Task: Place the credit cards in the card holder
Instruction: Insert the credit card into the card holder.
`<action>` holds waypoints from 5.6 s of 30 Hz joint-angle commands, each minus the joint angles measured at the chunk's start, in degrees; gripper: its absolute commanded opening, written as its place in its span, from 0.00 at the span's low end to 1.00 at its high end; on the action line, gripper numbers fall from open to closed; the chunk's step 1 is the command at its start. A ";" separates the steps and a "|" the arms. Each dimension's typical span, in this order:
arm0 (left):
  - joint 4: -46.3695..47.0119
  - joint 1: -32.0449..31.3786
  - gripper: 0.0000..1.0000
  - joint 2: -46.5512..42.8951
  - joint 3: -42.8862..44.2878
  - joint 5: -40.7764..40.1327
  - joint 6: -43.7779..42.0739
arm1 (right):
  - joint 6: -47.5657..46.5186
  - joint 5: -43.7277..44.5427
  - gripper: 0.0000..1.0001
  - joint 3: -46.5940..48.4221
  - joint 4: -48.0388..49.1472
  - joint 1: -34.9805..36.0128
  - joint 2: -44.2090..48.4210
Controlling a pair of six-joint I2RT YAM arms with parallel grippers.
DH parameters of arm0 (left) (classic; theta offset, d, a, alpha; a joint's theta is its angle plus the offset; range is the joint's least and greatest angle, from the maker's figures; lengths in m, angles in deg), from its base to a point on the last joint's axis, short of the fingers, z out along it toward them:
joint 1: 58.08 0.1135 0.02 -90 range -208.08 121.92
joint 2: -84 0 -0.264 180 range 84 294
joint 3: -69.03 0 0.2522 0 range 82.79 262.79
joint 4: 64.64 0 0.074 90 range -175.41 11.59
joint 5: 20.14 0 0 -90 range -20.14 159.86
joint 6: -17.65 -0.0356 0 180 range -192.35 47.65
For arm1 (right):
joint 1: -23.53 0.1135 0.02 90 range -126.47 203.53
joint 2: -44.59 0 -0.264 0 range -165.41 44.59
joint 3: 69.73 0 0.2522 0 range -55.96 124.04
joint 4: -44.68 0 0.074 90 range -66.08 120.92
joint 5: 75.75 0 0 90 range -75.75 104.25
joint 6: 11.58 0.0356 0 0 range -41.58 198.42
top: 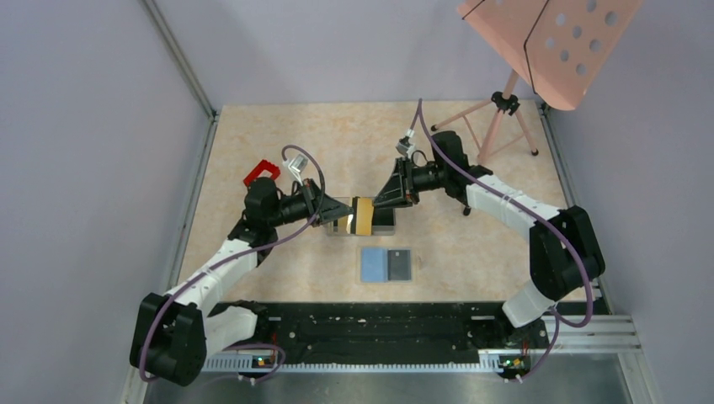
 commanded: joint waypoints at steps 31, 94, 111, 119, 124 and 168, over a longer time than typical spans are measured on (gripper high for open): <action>15.94 -0.52 0.00 0.16 -3.50 -1.72 7.28 | 15.24 -5.95 0.38 -6.86 29.57 3.01 0.85; -28.83 -0.52 0.12 22.41 17.15 -22.56 -19.79 | -21.40 8.58 0.00 -10.61 -17.77 -6.19 12.54; -39.66 -1.74 0.37 17.79 22.44 -26.67 -25.51 | -22.19 6.73 0.00 -21.19 -11.38 -6.10 11.15; -34.12 -7.51 0.24 9.53 11.07 -23.97 -17.71 | -20.70 5.86 0.00 -23.77 -6.23 -5.19 8.73; -28.43 -15.76 0.21 6.75 2.63 -26.83 -11.40 | -19.21 6.05 0.00 -24.39 -2.37 -2.64 5.75; -20.72 -23.98 0.06 20.30 -0.64 -30.95 -9.32 | -13.83 5.30 0.00 -23.96 14.28 0.61 -10.27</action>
